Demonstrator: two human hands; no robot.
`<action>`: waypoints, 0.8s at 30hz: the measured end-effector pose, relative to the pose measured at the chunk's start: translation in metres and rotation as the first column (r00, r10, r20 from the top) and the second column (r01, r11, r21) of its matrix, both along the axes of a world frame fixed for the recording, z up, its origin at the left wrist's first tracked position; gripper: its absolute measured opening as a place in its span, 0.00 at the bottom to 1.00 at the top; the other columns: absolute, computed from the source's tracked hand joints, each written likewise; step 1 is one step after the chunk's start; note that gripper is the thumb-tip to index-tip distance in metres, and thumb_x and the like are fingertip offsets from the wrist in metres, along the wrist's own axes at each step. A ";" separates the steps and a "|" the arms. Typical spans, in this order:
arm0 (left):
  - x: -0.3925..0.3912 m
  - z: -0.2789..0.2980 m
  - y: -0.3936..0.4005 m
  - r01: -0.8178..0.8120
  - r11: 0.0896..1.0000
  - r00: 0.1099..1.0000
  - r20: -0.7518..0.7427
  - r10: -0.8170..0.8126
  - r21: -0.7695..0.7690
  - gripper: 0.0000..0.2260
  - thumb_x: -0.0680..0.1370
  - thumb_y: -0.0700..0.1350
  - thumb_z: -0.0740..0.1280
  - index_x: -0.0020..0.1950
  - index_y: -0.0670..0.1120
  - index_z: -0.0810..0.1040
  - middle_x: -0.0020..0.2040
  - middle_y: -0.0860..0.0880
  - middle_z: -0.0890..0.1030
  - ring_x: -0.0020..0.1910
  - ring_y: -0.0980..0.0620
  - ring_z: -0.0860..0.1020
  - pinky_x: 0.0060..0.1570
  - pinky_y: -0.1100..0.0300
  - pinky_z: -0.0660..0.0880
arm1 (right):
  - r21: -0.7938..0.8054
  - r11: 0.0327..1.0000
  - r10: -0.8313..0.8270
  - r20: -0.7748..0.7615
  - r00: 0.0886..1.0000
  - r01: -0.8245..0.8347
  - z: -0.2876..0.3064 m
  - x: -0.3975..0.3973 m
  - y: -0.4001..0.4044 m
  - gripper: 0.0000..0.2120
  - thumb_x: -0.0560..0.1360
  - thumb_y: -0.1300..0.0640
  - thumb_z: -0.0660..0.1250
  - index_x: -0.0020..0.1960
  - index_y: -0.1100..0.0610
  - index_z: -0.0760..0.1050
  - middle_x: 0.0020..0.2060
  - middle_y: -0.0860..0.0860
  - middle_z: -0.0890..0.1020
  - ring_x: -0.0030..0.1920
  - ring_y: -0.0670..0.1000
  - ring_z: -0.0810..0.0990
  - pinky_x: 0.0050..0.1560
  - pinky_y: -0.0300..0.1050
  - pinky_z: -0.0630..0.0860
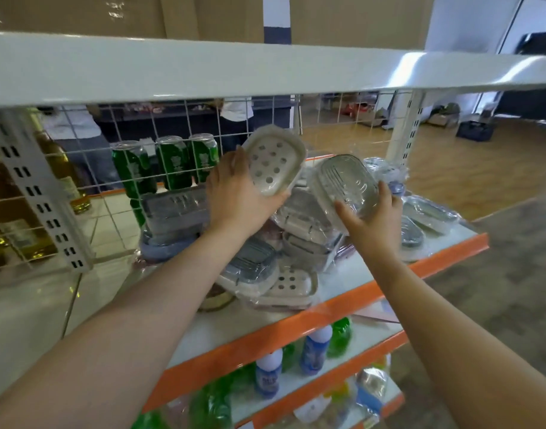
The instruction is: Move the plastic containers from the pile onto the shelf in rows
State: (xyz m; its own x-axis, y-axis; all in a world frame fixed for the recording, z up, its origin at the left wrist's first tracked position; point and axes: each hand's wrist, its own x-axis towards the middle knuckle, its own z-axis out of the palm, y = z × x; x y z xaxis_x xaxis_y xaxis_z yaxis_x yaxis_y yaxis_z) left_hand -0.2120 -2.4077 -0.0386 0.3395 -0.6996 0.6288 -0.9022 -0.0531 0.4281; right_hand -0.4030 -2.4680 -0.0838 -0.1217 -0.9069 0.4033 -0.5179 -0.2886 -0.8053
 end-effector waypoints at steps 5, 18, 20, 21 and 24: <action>-0.020 0.007 -0.038 -0.007 1.000 0.993 0.117 0.004 0.026 0.43 0.67 0.64 0.72 0.73 0.43 0.62 0.68 0.43 0.67 0.67 0.43 0.66 0.65 0.53 0.60 | 0.034 0.999 -0.009 0.022 1.000 0.008 -0.006 -0.018 -0.032 0.43 0.71 0.43 0.71 0.77 0.55 0.53 0.71 0.57 0.61 0.71 0.55 0.62 0.67 0.47 0.62; -0.062 -0.002 -0.143 -0.078 0.986 0.995 -0.042 0.085 0.149 0.36 0.68 0.58 0.73 0.71 0.50 0.64 0.64 0.46 0.68 0.64 0.46 0.66 0.64 0.53 0.63 | 0.128 0.970 0.223 -0.125 0.967 -0.207 -0.020 -0.060 -0.152 0.40 0.69 0.43 0.72 0.74 0.53 0.58 0.67 0.59 0.65 0.67 0.59 0.67 0.64 0.52 0.67; -0.069 -0.003 -0.156 -0.085 0.990 0.995 -0.045 0.090 0.115 0.35 0.68 0.58 0.72 0.71 0.49 0.65 0.63 0.47 0.68 0.64 0.46 0.66 0.63 0.54 0.63 | 0.081 0.966 0.255 -0.186 0.949 -0.244 -0.025 -0.062 -0.163 0.39 0.70 0.44 0.72 0.74 0.53 0.58 0.68 0.58 0.65 0.67 0.58 0.66 0.66 0.51 0.65; -0.074 -0.003 -0.163 -0.083 0.991 0.995 -0.045 0.088 0.108 0.34 0.68 0.58 0.72 0.70 0.49 0.65 0.64 0.47 0.68 0.64 0.46 0.66 0.63 0.54 0.63 | 0.055 0.963 0.268 -0.230 0.936 -0.262 -0.027 -0.063 -0.168 0.39 0.70 0.45 0.72 0.75 0.53 0.58 0.68 0.58 0.65 0.68 0.58 0.65 0.67 0.52 0.64; -0.084 -0.005 -0.187 -0.081 0.991 0.995 -0.042 0.086 0.104 0.32 0.70 0.60 0.70 0.69 0.47 0.67 0.64 0.47 0.70 0.65 0.46 0.67 0.67 0.50 0.63 | 0.039 0.947 0.317 -0.264 0.911 -0.318 -0.028 -0.066 -0.179 0.37 0.70 0.46 0.73 0.74 0.53 0.61 0.70 0.56 0.62 0.69 0.57 0.64 0.69 0.52 0.65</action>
